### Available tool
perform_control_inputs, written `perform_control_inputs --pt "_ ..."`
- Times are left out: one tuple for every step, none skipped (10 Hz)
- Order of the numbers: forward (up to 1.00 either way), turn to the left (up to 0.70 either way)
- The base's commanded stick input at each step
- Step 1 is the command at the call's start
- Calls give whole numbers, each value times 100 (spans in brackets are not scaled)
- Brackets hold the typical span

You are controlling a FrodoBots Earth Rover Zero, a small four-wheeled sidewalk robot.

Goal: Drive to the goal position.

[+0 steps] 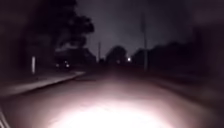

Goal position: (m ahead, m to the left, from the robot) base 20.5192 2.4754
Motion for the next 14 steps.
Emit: perform_control_inputs --pt "70 0" --pt "70 0" --pt "70 0" --pt "70 0" --pt "70 0" --pt "70 0" --pt "70 0" --pt "70 0" --pt "70 0" --pt "70 0" --pt "70 0" --pt "70 0" --pt "70 0" --pt "70 0"
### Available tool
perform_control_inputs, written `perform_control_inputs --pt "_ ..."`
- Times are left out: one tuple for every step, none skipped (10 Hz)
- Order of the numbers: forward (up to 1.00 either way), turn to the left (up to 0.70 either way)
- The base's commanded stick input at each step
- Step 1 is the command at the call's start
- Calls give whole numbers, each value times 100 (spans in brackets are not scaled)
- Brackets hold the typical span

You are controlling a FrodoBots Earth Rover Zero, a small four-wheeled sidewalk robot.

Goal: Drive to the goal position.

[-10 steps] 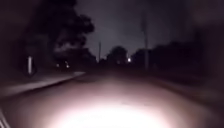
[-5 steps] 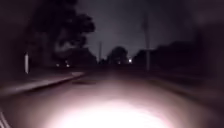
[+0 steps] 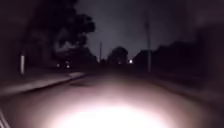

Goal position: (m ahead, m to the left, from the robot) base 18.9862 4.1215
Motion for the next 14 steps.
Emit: perform_control_inputs --pt "70 0" --pt "70 0" --pt "70 0" --pt "70 0" --pt "70 0" --pt "70 0" --pt "70 0" --pt "70 0" --pt "70 0" --pt "70 0" --pt "70 0" --pt "70 0" --pt "70 0" --pt "70 0"
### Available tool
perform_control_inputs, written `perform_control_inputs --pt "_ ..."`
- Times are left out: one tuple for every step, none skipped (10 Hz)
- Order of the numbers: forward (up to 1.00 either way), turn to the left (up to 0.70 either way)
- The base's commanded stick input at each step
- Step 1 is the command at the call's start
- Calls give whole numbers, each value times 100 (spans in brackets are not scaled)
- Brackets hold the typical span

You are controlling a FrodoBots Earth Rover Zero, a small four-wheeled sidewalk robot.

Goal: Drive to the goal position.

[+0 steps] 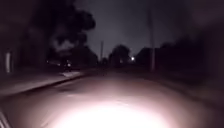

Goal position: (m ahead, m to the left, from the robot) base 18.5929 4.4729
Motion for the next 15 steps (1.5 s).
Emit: perform_control_inputs --pt "70 0" --pt "70 0" --pt "70 0" --pt "70 0" --pt "70 0" --pt "70 0" --pt "70 0" --pt "70 0" --pt "70 0" --pt "70 0" --pt "70 0" --pt "70 0" --pt "70 0" --pt "70 0" --pt "70 0"
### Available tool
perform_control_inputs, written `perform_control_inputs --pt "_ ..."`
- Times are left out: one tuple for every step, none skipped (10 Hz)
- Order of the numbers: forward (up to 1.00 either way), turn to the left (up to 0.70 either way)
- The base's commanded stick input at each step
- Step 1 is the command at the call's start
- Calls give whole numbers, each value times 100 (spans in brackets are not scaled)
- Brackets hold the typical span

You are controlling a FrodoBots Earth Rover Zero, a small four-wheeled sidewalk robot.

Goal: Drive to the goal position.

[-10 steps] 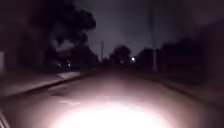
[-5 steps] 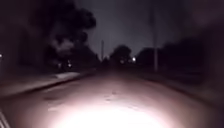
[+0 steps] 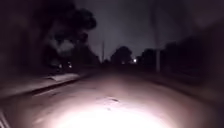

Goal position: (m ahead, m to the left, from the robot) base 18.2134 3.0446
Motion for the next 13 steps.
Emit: perform_control_inputs --pt "70 0" --pt "70 0" --pt "70 0" --pt "70 0" --pt "70 0" --pt "70 0" --pt "70 0" --pt "70 0" --pt "70 0" --pt "70 0" --pt "70 0" --pt "70 0" --pt "70 0"
